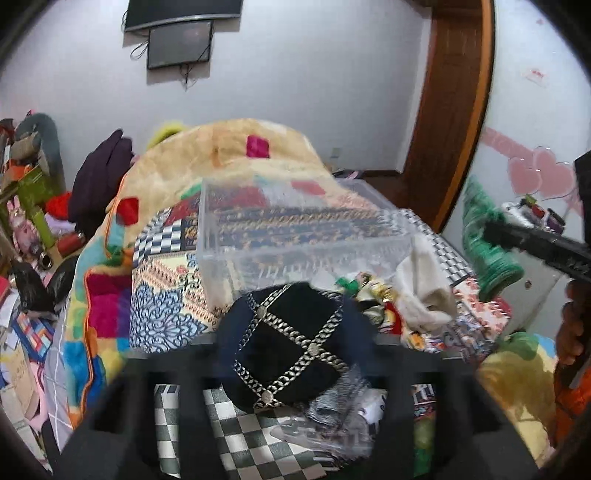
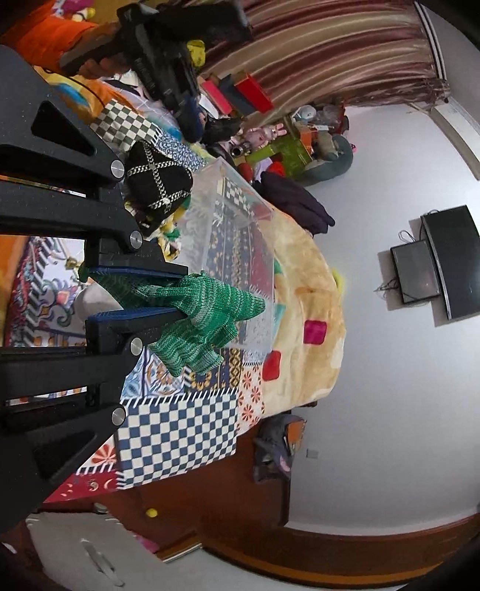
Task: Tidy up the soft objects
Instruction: 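Carry the glove into the clear box and release it while the left lifts the black bag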
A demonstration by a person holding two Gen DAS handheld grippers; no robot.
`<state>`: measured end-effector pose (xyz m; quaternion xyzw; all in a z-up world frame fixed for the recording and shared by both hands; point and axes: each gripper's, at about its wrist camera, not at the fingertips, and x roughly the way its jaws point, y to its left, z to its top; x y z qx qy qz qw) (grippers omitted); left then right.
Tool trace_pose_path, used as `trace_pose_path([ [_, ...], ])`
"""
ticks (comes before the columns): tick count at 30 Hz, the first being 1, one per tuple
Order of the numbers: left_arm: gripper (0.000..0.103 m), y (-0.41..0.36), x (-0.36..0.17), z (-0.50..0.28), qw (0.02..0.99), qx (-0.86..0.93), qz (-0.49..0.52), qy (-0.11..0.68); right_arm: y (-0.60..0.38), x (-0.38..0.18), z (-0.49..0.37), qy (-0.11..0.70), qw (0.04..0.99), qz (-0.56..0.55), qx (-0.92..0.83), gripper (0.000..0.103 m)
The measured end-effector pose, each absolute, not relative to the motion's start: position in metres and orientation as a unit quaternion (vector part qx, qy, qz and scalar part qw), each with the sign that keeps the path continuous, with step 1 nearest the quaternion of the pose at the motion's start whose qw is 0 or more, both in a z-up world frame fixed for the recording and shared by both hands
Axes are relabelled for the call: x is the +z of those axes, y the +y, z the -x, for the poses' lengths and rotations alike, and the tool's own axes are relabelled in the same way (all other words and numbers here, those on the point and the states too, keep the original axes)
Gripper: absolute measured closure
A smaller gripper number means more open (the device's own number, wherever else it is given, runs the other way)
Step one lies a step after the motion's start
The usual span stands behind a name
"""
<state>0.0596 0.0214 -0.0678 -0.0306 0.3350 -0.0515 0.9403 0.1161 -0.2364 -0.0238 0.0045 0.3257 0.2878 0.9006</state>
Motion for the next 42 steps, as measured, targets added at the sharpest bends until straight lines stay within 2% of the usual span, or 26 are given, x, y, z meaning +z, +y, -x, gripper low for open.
trace_pose_path([
  [7, 0.04, 0.028, -0.108, -0.081, 0.923, -0.043, 0.037, 0.381, -0.22, -0.023, -0.123, 0.322, 0.897, 0.003, 0.304, 0.09],
  [9, 0.059, 0.032, -0.117, -0.084, 0.918, -0.06, 0.056, 0.389, -0.216, -0.025, -0.125, 0.324, 0.895, 0.003, 0.308, 0.09],
  [10, 0.061, 0.034, -0.118, -0.084, 0.917, -0.068, 0.065, 0.389, -0.214, -0.025, -0.125, 0.324, 0.894, 0.003, 0.309, 0.09],
  [12, 0.078, 0.035, -0.116, -0.08, 0.92, -0.069, 0.066, 0.38, -0.211, -0.027, -0.126, 0.327, 0.893, 0.005, 0.311, 0.09],
  [15, 0.088, 0.033, -0.112, -0.075, 0.924, -0.065, 0.056, 0.374, -0.207, -0.029, -0.128, 0.331, 0.89, 0.007, 0.313, 0.09],
  [17, 0.091, 0.033, -0.108, -0.07, 0.925, -0.063, 0.057, 0.37, -0.206, -0.028, -0.13, 0.332, 0.889, 0.008, 0.314, 0.09],
  [29, 0.093, 0.037, -0.057, -0.05, 0.944, -0.072, 0.065, 0.315, -0.198, -0.012, -0.143, 0.311, 0.898, 0.01, 0.311, 0.09],
  [42, 0.093, 0.048, -0.011, -0.088, 0.957, -0.068, 0.057, 0.275, -0.172, 0.0, -0.184, 0.301, 0.905, 0.024, 0.3, 0.09],
])
